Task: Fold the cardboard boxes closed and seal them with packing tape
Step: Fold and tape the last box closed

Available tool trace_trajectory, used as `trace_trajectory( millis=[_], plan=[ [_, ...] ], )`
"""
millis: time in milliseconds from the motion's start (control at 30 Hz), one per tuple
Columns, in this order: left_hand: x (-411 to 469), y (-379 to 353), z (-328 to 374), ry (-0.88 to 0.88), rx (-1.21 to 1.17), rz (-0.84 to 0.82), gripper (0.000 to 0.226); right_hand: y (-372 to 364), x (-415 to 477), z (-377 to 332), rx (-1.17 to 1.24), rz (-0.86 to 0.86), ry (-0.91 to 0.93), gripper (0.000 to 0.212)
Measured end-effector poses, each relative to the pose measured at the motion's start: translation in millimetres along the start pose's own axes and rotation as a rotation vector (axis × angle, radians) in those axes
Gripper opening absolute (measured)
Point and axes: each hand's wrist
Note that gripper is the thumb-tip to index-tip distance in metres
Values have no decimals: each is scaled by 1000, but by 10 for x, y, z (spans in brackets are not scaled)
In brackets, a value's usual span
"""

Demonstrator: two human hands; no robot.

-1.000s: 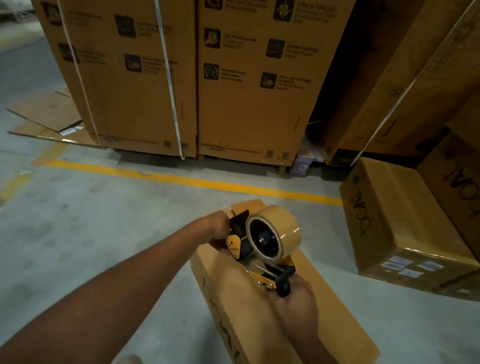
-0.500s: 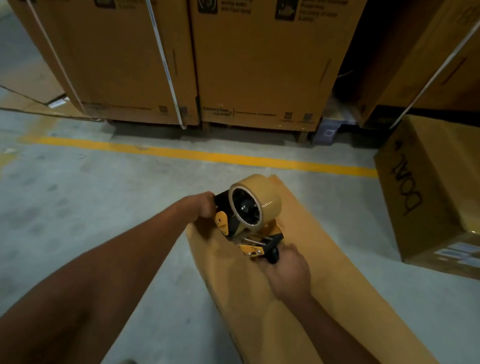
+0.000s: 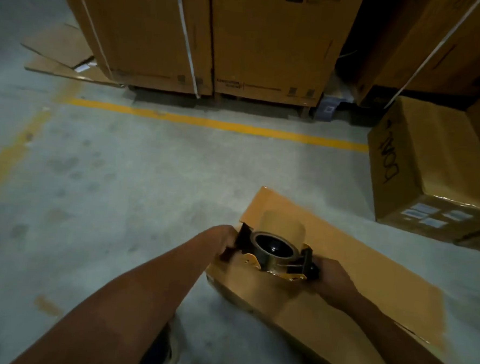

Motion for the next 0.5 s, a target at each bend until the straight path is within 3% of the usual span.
trace_trajectory(
  millis=[133,233,500],
  plan=[
    [28,218,162,-87,-21,38,12,-30,-136,35,76,122,74,31],
    [154,482,182,-115,-95,11,21,-4,-32,-202,130,154,150,35],
    [545,756,185,-199,-245,-28,23,-21,453,-368,78,152,121,22]
  ],
)
Point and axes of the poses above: each hand's wrist, its own x-axis towards the middle knuckle, its own y-axis out of the back of the hand, z = x × y, and after that the axes turned 12 degrees about x, right-handed
